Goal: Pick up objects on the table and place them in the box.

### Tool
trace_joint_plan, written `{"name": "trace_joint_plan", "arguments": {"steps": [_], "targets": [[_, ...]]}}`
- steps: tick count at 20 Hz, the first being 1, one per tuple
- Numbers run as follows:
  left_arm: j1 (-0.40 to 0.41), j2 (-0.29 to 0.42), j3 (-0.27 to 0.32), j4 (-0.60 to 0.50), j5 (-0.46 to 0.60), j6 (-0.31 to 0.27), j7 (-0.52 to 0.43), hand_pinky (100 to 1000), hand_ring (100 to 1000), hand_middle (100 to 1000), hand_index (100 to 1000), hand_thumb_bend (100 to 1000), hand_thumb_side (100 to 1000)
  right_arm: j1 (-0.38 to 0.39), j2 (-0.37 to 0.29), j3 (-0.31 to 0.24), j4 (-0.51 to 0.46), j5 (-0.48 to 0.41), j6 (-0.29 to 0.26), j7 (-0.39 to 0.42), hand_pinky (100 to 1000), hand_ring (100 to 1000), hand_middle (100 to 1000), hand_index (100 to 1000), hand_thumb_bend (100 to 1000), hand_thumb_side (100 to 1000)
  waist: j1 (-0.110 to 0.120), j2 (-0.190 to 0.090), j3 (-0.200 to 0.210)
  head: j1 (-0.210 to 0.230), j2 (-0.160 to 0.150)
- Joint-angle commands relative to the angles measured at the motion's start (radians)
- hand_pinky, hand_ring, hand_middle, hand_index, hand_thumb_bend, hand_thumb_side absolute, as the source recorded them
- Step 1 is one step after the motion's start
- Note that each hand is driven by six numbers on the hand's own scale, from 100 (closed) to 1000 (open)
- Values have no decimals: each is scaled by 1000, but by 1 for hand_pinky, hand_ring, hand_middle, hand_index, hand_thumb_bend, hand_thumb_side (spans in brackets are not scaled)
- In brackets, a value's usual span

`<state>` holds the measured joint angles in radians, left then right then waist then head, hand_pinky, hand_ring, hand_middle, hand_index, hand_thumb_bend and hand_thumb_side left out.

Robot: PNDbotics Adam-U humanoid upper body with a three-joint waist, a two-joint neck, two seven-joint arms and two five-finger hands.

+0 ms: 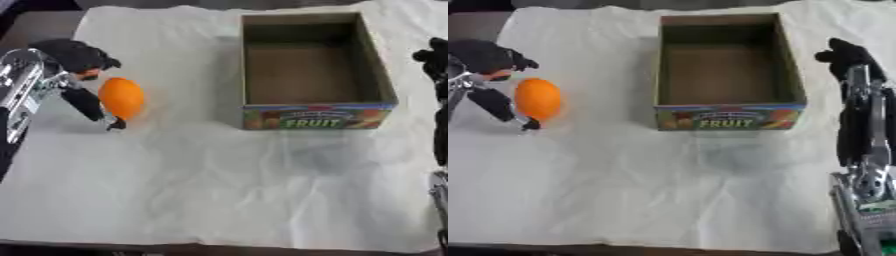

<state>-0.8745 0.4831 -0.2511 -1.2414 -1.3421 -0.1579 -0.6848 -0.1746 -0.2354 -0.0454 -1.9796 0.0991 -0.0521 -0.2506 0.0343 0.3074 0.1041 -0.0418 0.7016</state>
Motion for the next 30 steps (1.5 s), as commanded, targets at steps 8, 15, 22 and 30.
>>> {"name": "trace_joint_plan", "arguments": {"steps": [8,15,22,30], "targets": [[-8,-20,44,91,116,87,214,597,636,743,1000,649,747,-6,1,13,-20,5,8,19,946,871,669,825,100,982,-6,-10,1,5,-8],[-27,-15,61,15,228,70,125,597,624,745,1000,594,744,-4,1,19,-20,6,13,27,946,869,669,825,100,982,-7,-11,2,5,-8],[-58,-10,82,0,219,112,65,600,635,746,1000,592,747,-4,1,23,-20,4,15,34,947,870,669,825,100,981,-4,-12,0,12,-9],[-42,-41,87,59,217,119,68,576,610,714,993,561,746,-5,5,26,-20,2,16,35,948,871,670,826,100,981,-6,-8,-5,15,-10]]}}
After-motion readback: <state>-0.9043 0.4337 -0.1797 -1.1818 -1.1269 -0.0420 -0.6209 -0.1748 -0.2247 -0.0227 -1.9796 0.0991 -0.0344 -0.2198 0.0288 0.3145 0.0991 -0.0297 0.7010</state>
